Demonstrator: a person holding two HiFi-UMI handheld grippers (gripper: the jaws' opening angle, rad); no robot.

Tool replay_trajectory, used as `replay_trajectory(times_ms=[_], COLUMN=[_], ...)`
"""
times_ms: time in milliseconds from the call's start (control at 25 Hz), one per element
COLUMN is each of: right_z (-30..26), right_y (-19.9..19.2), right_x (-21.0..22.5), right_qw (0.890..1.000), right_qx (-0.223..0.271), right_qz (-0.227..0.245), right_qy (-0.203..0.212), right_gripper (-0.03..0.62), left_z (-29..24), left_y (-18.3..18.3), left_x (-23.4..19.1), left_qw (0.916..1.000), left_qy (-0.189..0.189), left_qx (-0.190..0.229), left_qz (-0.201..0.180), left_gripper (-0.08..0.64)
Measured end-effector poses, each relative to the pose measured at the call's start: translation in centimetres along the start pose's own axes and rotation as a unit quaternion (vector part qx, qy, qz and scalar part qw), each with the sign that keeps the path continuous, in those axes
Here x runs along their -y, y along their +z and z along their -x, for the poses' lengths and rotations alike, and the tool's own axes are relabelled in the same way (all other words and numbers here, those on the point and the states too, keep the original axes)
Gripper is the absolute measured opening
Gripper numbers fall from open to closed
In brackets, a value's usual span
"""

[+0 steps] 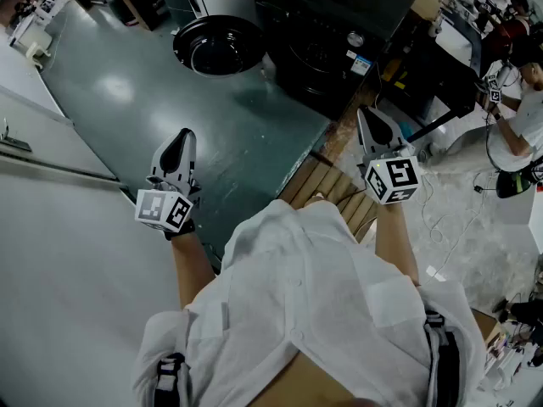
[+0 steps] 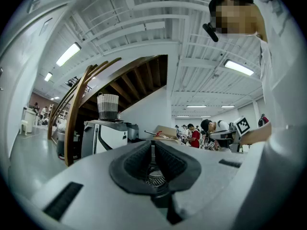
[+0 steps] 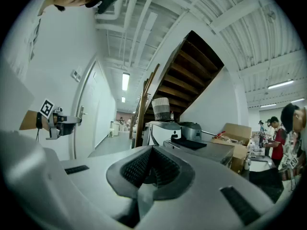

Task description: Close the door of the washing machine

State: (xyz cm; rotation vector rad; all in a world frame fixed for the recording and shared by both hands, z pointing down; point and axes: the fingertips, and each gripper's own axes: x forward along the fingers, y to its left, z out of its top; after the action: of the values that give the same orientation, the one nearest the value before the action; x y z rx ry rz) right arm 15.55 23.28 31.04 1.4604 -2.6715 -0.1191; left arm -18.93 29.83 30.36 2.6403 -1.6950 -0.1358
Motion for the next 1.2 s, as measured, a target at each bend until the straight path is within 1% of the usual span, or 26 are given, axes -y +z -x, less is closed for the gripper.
replay_trajectory(times_ms=[320, 560, 760, 960, 1200], right_z=[-0.4, -0.3, -0.6, -1.1, -1.7], right_y=[-0.3, -0.3, -0.9, -0.9, -1.0], right_x=[-0.3, -0.2, -0.5, -0.8, -0.4], right_qw=[1.0, 1.0, 1.0, 1.0, 0.999], right_qx=[-0.002, 0.015, 0.002, -0.002, -0.009], right_qz=[0.006, -0.022, -0.017, -0.018, -0.02], right_qy=[0.005, 0.008, 0.006, 0.017, 0.026], right_gripper=[0.026, 0.028, 0.029, 0.029, 0.029], left_z=[0.2, 0.5, 1.0, 0.9, -0.5], left_y=[-0.6, -1.3, -1.8, -1.8, -1.9], left_x=[-0.3, -0.1, -0.1, 0.1, 0.4], left_qw=[1.0, 0.9999, 0.9997, 0.9997, 0.9993], left_qy=[0.002, -0.001, -0.006, -0.009, -0.021], left_qx=[0.0, -0.009, -0.022, -0.024, -0.031], left_qz=[0.004, 0.009, 0.003, 0.002, 0.006], left_gripper=[0.031, 0.031, 0.031, 0.031, 0.031])
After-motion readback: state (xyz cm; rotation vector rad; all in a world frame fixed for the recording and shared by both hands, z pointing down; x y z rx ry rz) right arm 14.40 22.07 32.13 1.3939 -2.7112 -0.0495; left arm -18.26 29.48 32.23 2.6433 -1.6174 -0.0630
